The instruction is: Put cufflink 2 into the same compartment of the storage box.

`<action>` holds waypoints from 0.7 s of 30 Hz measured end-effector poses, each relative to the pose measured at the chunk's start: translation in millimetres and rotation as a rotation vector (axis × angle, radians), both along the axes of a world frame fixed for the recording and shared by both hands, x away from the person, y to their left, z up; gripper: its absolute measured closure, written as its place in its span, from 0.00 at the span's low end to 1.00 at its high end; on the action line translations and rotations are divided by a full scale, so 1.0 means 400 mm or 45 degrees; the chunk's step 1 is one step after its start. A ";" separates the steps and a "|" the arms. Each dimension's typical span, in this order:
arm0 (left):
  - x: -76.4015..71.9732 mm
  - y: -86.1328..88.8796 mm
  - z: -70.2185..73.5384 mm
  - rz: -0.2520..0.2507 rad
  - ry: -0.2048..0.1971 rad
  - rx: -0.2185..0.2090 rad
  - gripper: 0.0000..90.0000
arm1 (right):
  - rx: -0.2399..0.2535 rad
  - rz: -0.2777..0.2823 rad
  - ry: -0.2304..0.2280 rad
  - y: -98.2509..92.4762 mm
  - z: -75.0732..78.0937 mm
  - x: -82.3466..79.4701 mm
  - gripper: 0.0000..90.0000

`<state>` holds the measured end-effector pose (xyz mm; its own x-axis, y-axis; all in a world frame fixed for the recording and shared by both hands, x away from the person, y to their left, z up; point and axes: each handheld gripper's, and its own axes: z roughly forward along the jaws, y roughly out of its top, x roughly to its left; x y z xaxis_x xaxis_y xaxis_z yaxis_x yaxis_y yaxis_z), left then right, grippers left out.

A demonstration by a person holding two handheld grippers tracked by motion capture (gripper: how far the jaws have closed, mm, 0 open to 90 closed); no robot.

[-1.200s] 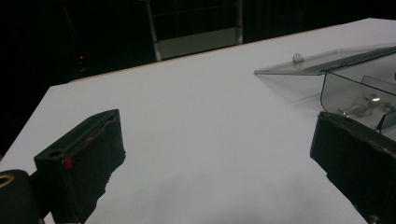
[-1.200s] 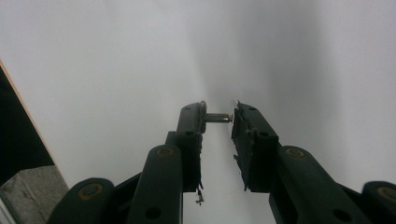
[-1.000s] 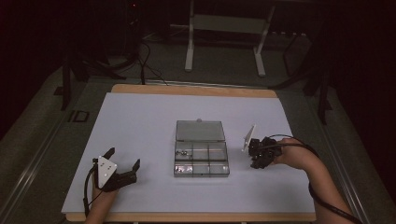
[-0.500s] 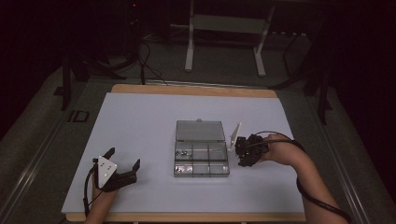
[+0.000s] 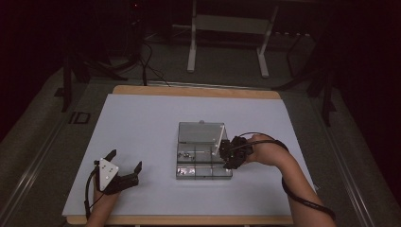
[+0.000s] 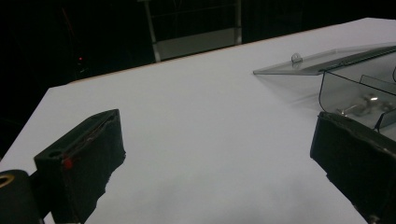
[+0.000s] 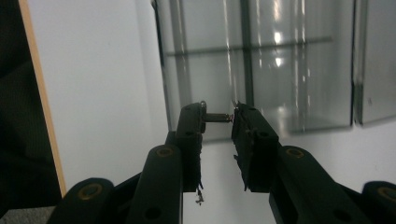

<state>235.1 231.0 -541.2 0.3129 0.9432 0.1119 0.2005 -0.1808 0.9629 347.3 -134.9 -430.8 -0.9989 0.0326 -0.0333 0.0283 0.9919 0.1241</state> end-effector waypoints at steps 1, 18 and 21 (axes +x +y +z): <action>0.000 0.000 0.000 -0.001 -0.001 0.000 0.04 | -0.002 0.008 -0.001 0.009 -0.002 -0.001 0.80; 0.000 0.000 0.000 -0.003 -0.002 -0.001 0.04 | 0.075 0.107 -0.008 0.132 -0.024 -0.011 0.80; 0.000 0.000 0.000 -0.004 -0.002 -0.001 0.04 | 0.101 0.119 -0.002 0.154 -0.031 -0.015 0.80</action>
<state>235.0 230.9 -541.2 0.3157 0.9423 0.1115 0.1983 -0.1804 0.9634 341.4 -73.3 -443.3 -0.9977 -0.0582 -0.0355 -0.0642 0.9773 0.2019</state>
